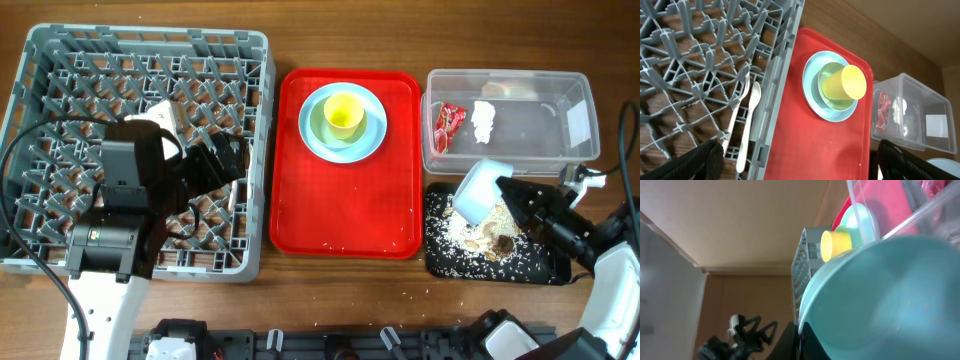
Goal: Sort waste into correct bins and load items into the dishwasher rack
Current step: 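Carry the bowl over the black tray and tip out the rice scraps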
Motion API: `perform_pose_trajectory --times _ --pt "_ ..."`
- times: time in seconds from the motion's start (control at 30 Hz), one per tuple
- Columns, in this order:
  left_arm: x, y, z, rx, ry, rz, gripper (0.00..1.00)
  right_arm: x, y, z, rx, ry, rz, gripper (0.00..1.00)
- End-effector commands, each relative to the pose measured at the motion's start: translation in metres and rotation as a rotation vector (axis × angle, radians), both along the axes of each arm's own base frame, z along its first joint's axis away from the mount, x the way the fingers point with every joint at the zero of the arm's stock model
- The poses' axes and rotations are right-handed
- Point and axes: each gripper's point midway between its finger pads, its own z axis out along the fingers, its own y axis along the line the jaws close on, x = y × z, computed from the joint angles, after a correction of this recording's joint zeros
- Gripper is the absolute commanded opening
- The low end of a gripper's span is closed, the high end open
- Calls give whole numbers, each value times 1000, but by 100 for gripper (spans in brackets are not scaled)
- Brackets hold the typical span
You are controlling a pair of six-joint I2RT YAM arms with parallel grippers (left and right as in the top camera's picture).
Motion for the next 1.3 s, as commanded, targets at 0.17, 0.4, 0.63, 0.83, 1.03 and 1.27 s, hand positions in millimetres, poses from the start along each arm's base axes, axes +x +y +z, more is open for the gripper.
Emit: perform_pose_trajectory --times 0.17,0.4,0.63,0.83,1.03,1.27 --pt "1 2 0 5 -3 4 100 0 2 16 40 -75 7 4" --pt "1 2 0 5 -4 4 100 -1 2 9 61 0 -4 4" --pt "1 2 0 5 -3 5 100 -2 4 8 106 54 -12 4" --pt "1 2 0 5 -3 4 100 -4 2 -5 29 84 -14 4" --pt "1 2 0 5 -4 5 100 -6 10 26 61 -114 16 4" --pt "1 2 0 5 -4 5 100 -6 14 24 -74 -186 51 4"
